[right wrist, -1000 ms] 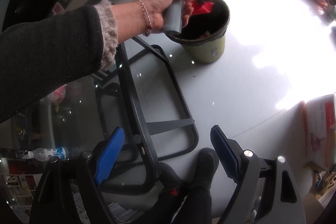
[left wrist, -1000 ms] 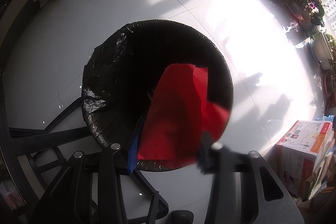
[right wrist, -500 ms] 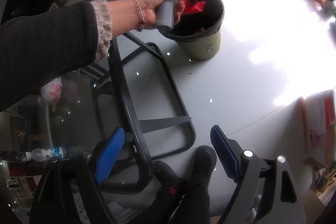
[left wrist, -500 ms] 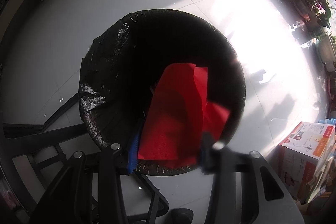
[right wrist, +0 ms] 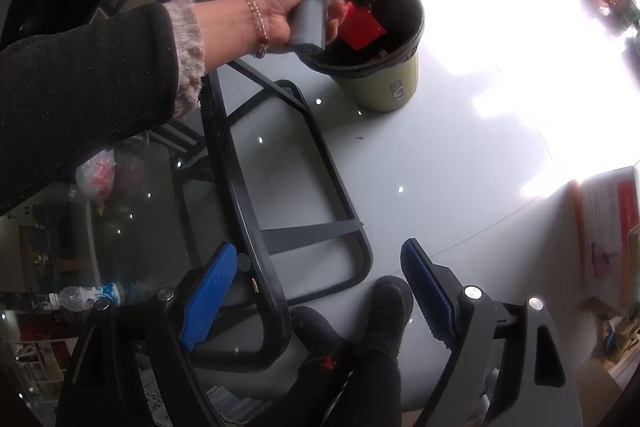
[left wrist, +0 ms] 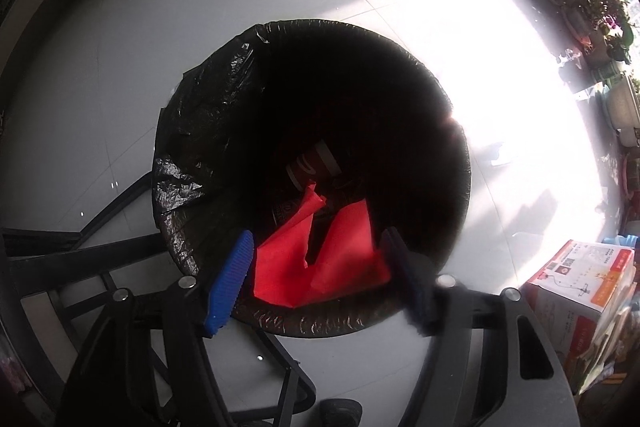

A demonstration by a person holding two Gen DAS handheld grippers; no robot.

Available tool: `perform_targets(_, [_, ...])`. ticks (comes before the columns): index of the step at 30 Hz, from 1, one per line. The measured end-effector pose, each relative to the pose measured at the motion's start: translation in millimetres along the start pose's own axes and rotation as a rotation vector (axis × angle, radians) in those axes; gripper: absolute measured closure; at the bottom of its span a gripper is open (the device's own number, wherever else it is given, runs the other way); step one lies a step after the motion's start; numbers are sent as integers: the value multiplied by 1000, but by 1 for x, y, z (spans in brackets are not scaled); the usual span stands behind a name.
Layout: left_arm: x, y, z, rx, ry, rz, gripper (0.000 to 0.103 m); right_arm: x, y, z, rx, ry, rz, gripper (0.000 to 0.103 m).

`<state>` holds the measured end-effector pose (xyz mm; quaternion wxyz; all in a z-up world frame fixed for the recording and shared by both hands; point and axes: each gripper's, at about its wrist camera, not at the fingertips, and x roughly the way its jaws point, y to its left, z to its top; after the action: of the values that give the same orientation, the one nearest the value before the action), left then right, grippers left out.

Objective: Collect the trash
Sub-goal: 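Open the left gripper to drop the red paper into the bin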

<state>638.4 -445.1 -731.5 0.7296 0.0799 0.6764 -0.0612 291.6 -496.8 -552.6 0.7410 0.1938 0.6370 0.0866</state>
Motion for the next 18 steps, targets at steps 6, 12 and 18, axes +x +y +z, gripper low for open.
perform_targets(6, [-1,0,1,5,-2,0,34,1,1,-1,-2,3,1,22])
perform_targets(12, [-6,5,2,10,-8,7,33,1,5,0,-8,0,3,22])
perform_targets(18, [-13,11,0,10,-16,11,33,2,9,0,-23,-1,4,22])
